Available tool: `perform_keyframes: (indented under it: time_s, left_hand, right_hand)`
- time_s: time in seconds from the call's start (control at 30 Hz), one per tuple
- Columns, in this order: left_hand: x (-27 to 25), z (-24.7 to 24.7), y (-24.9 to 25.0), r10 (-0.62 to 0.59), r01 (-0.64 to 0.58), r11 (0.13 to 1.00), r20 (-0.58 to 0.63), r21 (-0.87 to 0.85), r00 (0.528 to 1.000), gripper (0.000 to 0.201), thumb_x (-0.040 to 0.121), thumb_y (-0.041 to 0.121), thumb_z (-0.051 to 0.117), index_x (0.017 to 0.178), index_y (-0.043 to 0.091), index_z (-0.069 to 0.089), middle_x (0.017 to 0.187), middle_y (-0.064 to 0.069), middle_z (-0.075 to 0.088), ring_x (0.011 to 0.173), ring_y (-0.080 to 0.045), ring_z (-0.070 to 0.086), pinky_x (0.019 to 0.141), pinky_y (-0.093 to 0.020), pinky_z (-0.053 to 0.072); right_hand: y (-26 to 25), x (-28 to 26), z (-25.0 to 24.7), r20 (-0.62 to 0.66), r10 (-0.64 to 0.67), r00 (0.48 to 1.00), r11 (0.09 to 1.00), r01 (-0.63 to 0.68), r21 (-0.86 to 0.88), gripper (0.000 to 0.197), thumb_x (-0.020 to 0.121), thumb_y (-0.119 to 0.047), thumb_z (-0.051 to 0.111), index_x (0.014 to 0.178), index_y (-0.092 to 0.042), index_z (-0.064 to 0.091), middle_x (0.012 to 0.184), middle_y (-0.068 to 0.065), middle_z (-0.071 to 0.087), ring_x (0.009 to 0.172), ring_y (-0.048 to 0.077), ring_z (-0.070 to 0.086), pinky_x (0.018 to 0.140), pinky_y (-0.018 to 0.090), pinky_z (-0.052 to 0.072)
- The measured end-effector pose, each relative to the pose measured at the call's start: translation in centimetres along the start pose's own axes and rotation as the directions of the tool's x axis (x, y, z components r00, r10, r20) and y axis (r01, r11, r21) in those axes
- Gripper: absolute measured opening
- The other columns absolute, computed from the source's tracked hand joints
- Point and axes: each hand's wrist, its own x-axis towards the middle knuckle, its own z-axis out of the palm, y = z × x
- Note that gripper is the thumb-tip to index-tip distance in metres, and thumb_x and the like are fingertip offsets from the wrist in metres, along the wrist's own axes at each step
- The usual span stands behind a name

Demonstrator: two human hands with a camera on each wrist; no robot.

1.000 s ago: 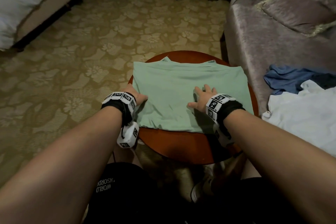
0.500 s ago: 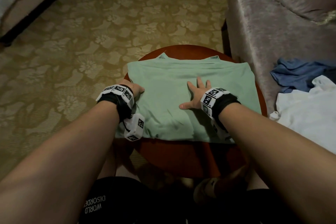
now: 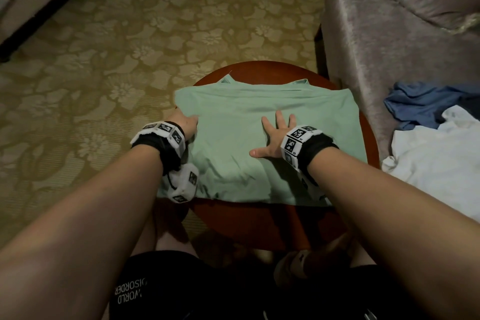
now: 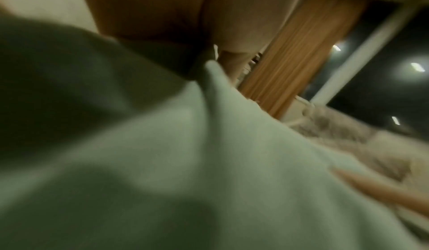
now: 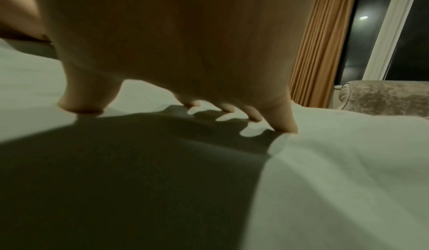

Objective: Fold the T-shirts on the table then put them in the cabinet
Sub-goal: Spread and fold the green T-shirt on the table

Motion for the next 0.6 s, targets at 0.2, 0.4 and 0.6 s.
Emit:
perform_keyframes:
  time_s: [0.2,0.4,0.6]
  left_hand:
    - [-1.7,-0.9,-1.3,0.229,-0.252,0.943,0.125,0.217,0.965,0.074,0.091,0.012,0.058,0.152,0.027,0.018,0.146,-0.006,0.044,0.121,-0.028,0.054,0.1,-0.031,0.042]
    - [-3.1,-1.6,0.3,0.222,-0.262,0.928,0.171,0.264,0.96,0.064,0.08,0.018,0.074,0.136,0.01,0.043,0.135,-0.009,0.053,0.118,-0.028,0.054,0.1,-0.037,0.044]
    - [-5.4,-1.2,4.0,0.253,-0.305,0.892,0.191,0.334,0.949,0.06,0.073,0.021,0.079,0.124,0.014,0.047,0.119,-0.007,0.06,0.106,-0.029,0.057,0.095,-0.043,0.049]
  right_hand:
    - [-0.7,-0.4,-0.4,-0.001,0.002,1.0,1.0,-0.002,0.012,0.109,0.071,-0.084,0.046,0.151,-0.034,-0.008,0.159,0.008,-0.017,0.144,0.044,-0.009,0.112,0.061,0.009]
    - [2.2,-2.1,0.9,-0.091,0.009,0.996,0.979,0.01,0.203,0.096,0.079,-0.072,0.052,0.152,-0.032,0.005,0.16,0.006,-0.003,0.146,0.037,0.001,0.116,0.055,0.014]
    - [8.0,-4.8,3.4,-0.205,0.096,0.974,0.974,-0.049,0.222,0.068,0.085,-0.055,0.055,0.144,-0.033,0.03,0.158,0.002,0.01,0.145,0.033,0.006,0.113,0.06,0.017]
